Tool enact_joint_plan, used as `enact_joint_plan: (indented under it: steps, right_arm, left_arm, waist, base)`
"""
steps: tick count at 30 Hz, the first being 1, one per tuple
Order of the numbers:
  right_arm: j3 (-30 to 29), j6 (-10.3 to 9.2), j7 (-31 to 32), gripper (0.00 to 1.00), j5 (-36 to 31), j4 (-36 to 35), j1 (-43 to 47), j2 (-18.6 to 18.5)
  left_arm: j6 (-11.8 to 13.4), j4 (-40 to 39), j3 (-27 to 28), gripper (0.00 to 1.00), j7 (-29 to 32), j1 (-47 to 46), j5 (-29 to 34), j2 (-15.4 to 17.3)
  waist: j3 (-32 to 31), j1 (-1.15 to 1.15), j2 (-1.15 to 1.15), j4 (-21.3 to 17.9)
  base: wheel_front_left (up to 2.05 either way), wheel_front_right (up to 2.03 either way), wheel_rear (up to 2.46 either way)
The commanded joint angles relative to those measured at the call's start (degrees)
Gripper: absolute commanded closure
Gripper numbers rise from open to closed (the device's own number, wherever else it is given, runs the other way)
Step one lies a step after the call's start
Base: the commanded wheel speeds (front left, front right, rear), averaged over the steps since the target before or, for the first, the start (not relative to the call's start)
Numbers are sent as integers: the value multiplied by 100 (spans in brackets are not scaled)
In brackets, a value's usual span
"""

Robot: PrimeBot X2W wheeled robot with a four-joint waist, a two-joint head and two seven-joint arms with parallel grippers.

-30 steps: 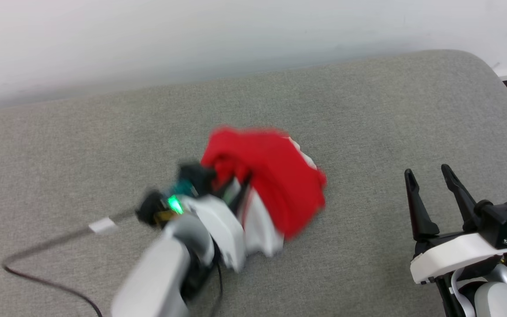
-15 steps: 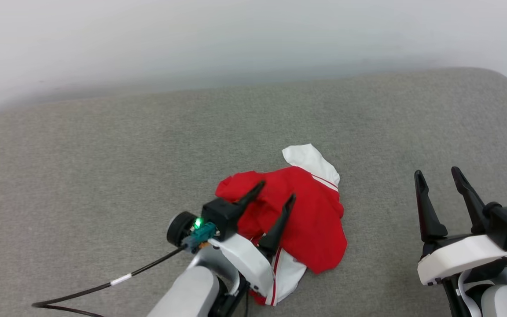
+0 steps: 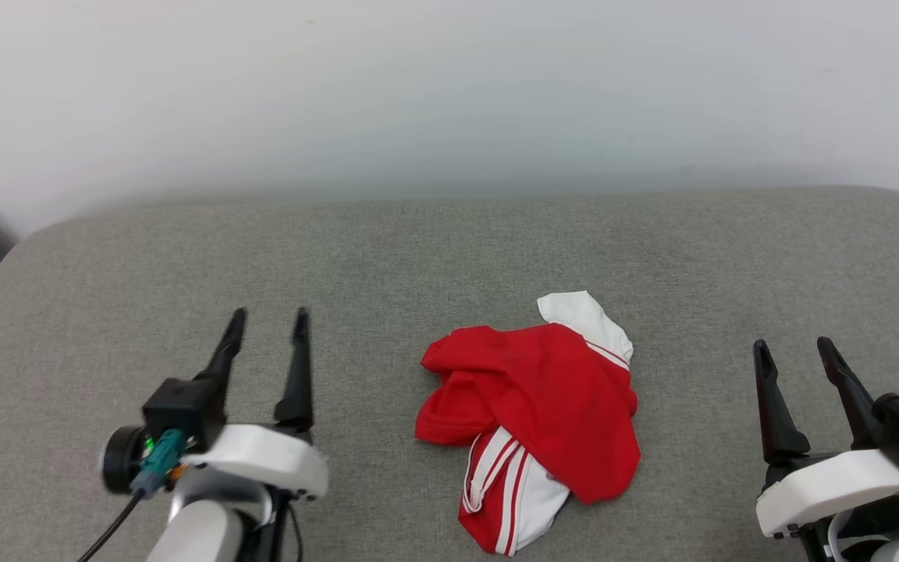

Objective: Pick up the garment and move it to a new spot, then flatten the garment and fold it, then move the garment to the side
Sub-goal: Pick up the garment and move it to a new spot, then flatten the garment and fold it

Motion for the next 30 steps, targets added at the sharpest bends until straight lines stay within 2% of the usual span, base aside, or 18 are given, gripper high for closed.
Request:
enact_joint_plan:
  steps: [1, 5, 9, 26, 29, 30]
  right_arm:
    - [-1, -4, 7, 0, 26, -41, 97, 11]
    - [29, -4, 50, 0, -17, -54, 146, 11]
    - [113, -4, 139, 0, -91, -109, 228, 11]
    - [237, -4, 257, 0, -52, -255, 263, 11]
    - [228, -4, 242, 0, -31, -250, 234, 11]
    - [61, -4, 279, 0, 35, -182, 201, 10]
  left_arm:
    - [115, -129, 137, 0, -4, 237, -8, 141]
    - [286, -353, 344, 0, 86, 636, -41, 393]
    - [319, -521, 310, 0, 270, 933, -42, 518]
    - [350, -720, 231, 0, 415, 982, -111, 580]
    - [347, -734, 239, 0, 387, 956, -153, 573]
    - [356, -750, 253, 0, 334, 918, -174, 529]
  waist:
    - [-31, 1, 0, -9]
    - [-82, 1, 0, -39]
    - [-116, 1, 0, -34]
    - [-99, 1, 0, -24]
    - [-73, 1, 0, -10]
    - [-28, 1, 0, 51]
  base:
    - [0, 0, 0]
    - [0, 0, 0]
    - [0, 0, 0]
    - [0, 0, 0]
    - [0, 0, 0]
    - [0, 0, 0]
